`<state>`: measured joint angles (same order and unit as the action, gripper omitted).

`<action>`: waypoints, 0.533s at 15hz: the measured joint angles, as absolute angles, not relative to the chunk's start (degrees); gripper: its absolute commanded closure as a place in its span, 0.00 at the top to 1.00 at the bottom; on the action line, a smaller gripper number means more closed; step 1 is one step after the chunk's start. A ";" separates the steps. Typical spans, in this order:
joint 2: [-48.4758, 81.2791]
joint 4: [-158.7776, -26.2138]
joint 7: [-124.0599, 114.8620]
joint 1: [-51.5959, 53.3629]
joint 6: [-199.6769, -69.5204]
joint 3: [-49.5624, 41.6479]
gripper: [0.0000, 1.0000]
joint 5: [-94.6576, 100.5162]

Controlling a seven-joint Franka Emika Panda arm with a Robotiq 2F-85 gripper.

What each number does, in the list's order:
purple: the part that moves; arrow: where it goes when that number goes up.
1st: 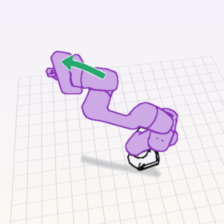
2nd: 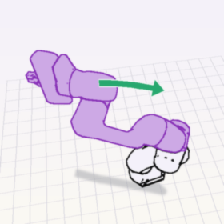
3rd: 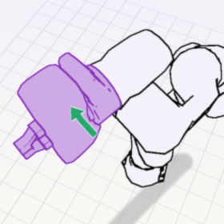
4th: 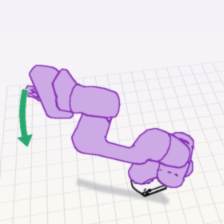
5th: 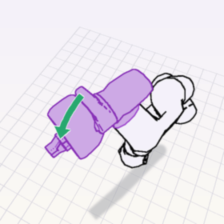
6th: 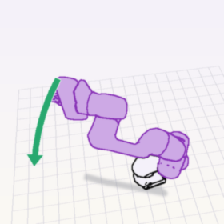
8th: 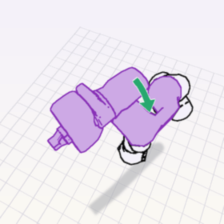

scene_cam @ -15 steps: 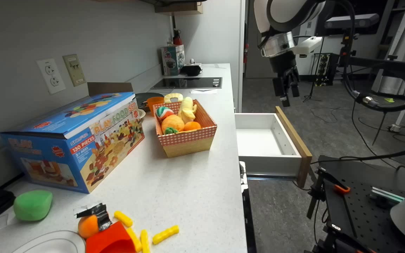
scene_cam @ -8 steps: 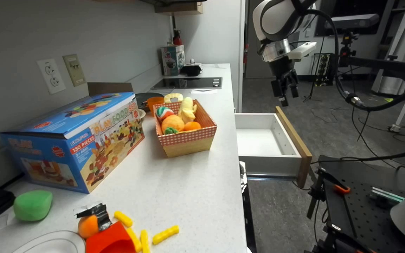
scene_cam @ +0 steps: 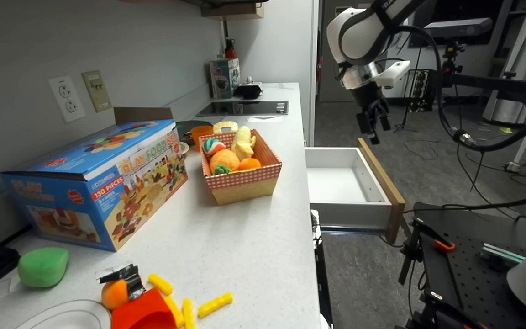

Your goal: Push the drawer closed, open the drawer, place the pineapple and watermelon plush toy inside the drawer then close it.

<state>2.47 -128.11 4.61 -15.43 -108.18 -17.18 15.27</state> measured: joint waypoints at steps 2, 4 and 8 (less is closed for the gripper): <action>4.85 -129.15 4.73 -15.97 -110.85 -17.55 1.00 18.30; 7.71 -130.13 5.71 -16.85 -114.33 -18.06 1.00 21.33; 13.50 -130.50 11.42 -19.23 -118.04 -19.33 1.00 24.72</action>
<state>13.50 -130.50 11.42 -19.23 -118.04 -19.33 24.72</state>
